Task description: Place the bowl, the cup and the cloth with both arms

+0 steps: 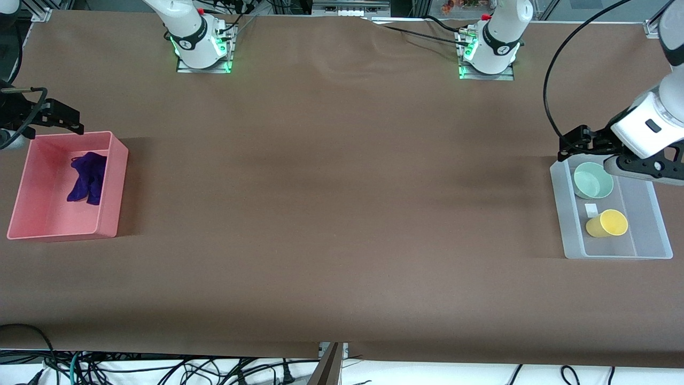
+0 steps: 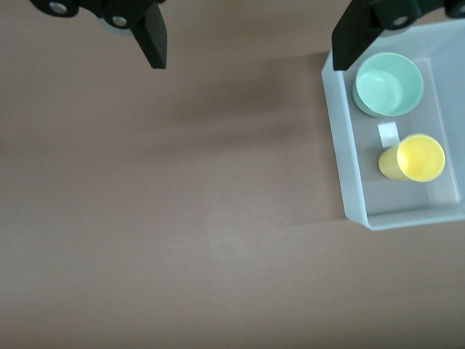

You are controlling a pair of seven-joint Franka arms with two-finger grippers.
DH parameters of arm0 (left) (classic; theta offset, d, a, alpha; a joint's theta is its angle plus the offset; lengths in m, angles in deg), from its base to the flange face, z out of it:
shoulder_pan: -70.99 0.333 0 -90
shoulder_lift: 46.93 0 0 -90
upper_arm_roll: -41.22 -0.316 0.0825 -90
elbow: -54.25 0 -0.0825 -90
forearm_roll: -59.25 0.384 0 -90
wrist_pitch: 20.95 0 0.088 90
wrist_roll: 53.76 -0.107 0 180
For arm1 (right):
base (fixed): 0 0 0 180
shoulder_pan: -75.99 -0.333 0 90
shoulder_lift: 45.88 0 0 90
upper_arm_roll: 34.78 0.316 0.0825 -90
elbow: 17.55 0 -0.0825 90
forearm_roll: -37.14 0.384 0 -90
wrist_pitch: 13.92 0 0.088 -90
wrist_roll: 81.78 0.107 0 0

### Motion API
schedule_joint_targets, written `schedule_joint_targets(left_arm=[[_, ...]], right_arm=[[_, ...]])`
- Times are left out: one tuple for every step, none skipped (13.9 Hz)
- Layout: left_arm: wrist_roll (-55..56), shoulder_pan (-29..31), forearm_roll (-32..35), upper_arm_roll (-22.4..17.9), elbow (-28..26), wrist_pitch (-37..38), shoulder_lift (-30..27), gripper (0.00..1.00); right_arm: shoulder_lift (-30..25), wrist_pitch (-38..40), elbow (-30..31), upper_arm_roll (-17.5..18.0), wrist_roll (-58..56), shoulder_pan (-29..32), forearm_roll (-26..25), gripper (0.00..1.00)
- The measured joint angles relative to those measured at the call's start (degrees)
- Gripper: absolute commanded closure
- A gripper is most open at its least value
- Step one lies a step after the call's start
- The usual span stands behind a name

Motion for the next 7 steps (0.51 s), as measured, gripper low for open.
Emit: schedule_joint_targets(left_arm=[[1.7, -0.8, 0.0, 0.0, -3.0, -0.5, -2.3, 0.00], [2.7, -1.6, 0.0, -0.1, -5.2, -0.7, -4.2, 0.00], [3.1, -2.8, 0.0, -0.6, -6.5, -0.7, -5.4, 0.00], [3.4, -4.2, 0.0, -1.6, -7.2, -0.7, -6.1, 0.00], [3.6, -5.1, 0.0, -2.4, -7.4, -0.7, -6.3, 0.00], [3.7, -5.6, 0.0, -2.8, -7.5, -0.7, -6.3, 0.00], [3.7, -5.7, 0.0, -3.1, -7.5, -0.8, -6.2, 0.00]], right_arm=[[0.0, 0.0, 0.0, 0.0, 0.0, 0.0, 0.0, 0.00], [0.0, 0.0, 0.0, 0.0, 0.0, 0.0, 0.0, 0.00], [0.0, 0.0, 0.0, 0.0, 0.0, 0.0, 0.0, 0.00], [0.0, 0.0, 0.0, 0.0, 0.0, 0.0, 0.0, 0.00], [0.0, 0.0, 0.0, 0.0, 0.0, 0.0, 0.0, 0.00], [0.0, 0.0, 0.0, 0.0, 0.0, 0.0, 0.0, 0.00], [0.0, 0.0, 0.0, 0.0, 0.0, 0.0, 0.0, 0.00]])
